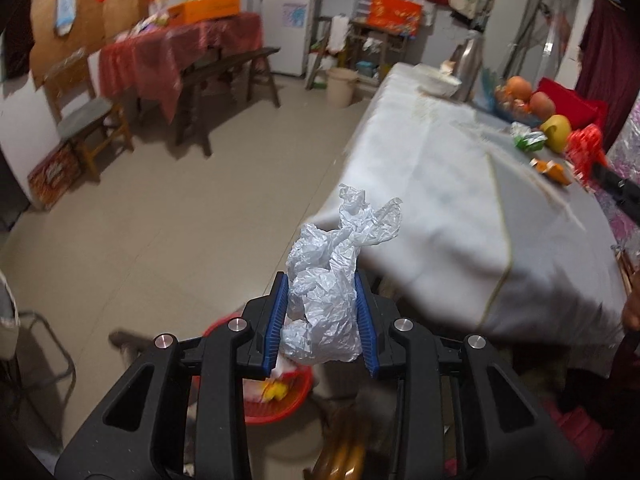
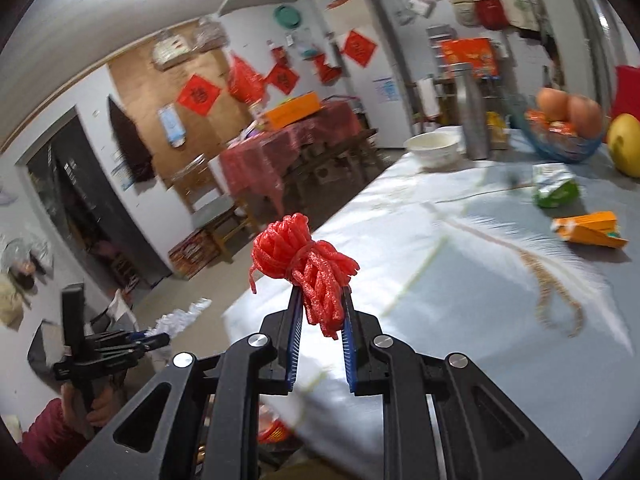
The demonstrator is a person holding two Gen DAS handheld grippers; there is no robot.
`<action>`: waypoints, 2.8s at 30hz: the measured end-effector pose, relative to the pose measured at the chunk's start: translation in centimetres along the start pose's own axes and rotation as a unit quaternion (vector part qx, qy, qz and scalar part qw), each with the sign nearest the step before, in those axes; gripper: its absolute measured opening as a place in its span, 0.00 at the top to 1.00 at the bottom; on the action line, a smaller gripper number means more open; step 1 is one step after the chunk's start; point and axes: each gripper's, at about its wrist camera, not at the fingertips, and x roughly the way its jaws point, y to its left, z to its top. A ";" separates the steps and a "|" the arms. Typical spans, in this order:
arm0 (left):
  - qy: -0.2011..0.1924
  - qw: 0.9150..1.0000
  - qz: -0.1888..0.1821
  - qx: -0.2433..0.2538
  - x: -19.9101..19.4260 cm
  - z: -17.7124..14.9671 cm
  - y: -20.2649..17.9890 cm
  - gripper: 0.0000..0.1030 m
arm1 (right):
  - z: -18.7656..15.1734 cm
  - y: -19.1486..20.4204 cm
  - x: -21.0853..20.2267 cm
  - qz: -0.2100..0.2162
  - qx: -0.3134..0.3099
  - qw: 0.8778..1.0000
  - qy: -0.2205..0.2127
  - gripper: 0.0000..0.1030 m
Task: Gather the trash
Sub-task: 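Carry the white bag over the red wastebasket and open left gripper while right gripper releases tassel, then move both grippers back over the remaining trash on the table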
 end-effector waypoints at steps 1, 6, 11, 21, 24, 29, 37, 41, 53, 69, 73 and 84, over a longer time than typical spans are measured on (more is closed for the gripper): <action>0.010 1.000 0.000 -0.007 0.4 -1.0 1.2 0.67 | -0.2 1.1 0.3 0.004 -0.007 1.000 0.006 0.82; 0.060 0.998 0.007 -0.027 4.3 -5.3 5.0 0.67 | -1.2 6.4 1.7 0.018 -0.046 0.998 0.035 0.82; 0.104 0.994 -0.001 -0.035 8.3 -7.7 6.5 0.64 | -2.4 9.8 3.6 0.023 -0.075 0.995 0.065 0.82; 0.148 0.987 0.012 -0.056 11.0 -10.6 8.7 0.23 | -4.0 12.2 7.3 0.025 -0.093 0.988 0.123 0.80; 0.130 0.990 0.020 -0.052 9.8 -9.7 8.8 0.16 | -4.5 13.0 8.6 0.032 -0.103 0.984 0.138 0.80; 0.092 0.992 0.052 -0.061 7.4 -8.0 10.6 0.14 | -6.1 14.5 11.1 0.048 -0.116 0.976 0.178 0.80; 0.030 0.989 0.091 -0.112 3.1 -5.1 14.9 0.09 | -10.3 18.7 17.6 0.074 -0.157 0.946 0.275 0.80; 0.016 0.988 0.104 -0.117 1.8 -4.7 15.8 0.09 | -12.3 20.9 20.9 0.083 -0.177 0.929 0.315 0.76; -0.003 0.987 0.113 -0.118 0.3 -4.5 16.2 0.07 | -11.6 22.2 21.6 0.085 -0.195 0.933 0.289 0.38; -0.021 0.996 0.072 -0.037 -0.5 -2.2 8.8 0.07 | -4.5 12.6 11.0 0.008 -0.125 0.984 0.126 0.24; -0.032 0.998 0.053 -0.012 -0.6 -1.3 5.9 0.07 | -3.7 9.2 8.0 -0.023 -0.100 0.991 0.086 0.16; -0.043 0.997 -0.040 0.056 2.2 2.1 -5.8 0.07 | -3.0 -4.3 -0.3 -0.144 -0.005 0.990 0.000 0.11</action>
